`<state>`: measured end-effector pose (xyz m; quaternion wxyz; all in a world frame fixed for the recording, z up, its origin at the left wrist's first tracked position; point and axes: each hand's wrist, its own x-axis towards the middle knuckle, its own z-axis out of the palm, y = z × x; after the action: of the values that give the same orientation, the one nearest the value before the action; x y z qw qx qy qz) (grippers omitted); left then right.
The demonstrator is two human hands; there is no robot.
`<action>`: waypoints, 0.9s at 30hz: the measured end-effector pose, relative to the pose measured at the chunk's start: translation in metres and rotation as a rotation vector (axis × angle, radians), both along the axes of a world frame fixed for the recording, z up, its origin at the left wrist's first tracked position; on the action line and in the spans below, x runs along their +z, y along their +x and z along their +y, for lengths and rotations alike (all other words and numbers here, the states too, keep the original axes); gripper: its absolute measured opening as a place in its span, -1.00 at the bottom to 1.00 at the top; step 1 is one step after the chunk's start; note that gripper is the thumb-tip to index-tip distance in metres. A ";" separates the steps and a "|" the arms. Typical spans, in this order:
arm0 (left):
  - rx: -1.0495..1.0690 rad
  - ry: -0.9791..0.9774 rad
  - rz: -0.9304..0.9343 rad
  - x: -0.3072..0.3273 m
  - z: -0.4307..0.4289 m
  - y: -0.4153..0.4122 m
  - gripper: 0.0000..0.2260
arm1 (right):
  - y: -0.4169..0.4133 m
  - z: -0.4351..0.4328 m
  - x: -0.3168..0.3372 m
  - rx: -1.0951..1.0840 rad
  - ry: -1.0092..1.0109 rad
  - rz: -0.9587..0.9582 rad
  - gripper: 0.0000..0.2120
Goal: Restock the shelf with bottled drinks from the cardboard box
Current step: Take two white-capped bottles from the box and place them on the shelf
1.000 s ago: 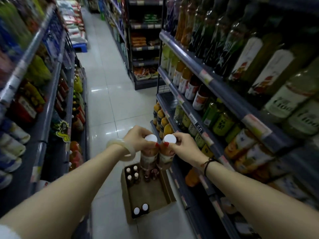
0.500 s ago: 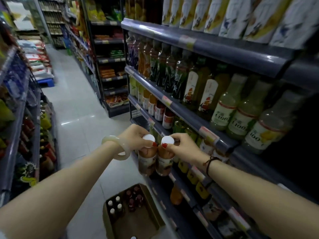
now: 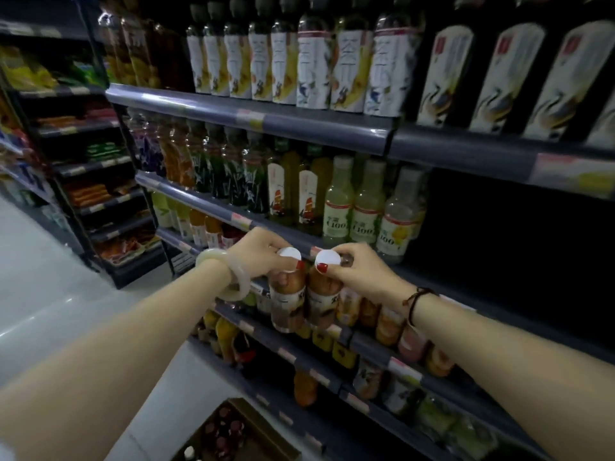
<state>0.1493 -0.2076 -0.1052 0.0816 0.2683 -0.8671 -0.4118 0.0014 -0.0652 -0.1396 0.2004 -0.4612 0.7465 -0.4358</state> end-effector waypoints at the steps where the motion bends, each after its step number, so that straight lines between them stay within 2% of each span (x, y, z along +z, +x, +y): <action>1: -0.024 -0.005 0.010 0.003 0.003 -0.006 -0.82 | -0.001 0.007 0.004 -0.031 -0.008 0.017 -0.78; 5: -0.103 0.032 0.020 0.017 0.018 -0.029 -0.78 | -0.007 0.035 0.017 -0.159 -0.050 0.047 -0.76; 11: -0.205 0.013 0.071 0.039 0.050 -0.065 -0.84 | -0.022 0.078 0.041 -0.313 -0.081 0.087 -0.81; 14: -0.272 -0.007 0.101 0.052 0.066 -0.083 -0.84 | -0.031 0.101 0.054 -0.368 -0.112 0.084 -0.89; 18: -0.329 -0.013 0.147 0.065 0.089 -0.105 -0.82 | -0.043 0.131 0.065 -0.422 -0.137 0.116 -0.86; 22: -0.403 0.023 0.179 0.073 0.113 -0.128 -0.90 | -0.057 0.159 0.070 -0.478 -0.145 0.132 -0.87; 27: -0.485 0.012 0.216 0.078 0.141 -0.153 -0.80 | -0.072 0.190 0.073 -0.542 -0.174 0.139 -0.87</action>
<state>-0.0040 -0.0669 -0.0269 0.0707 0.0075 -0.8898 -0.4509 -0.0707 0.1245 -0.0664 -0.0154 -0.2890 0.8143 -0.5031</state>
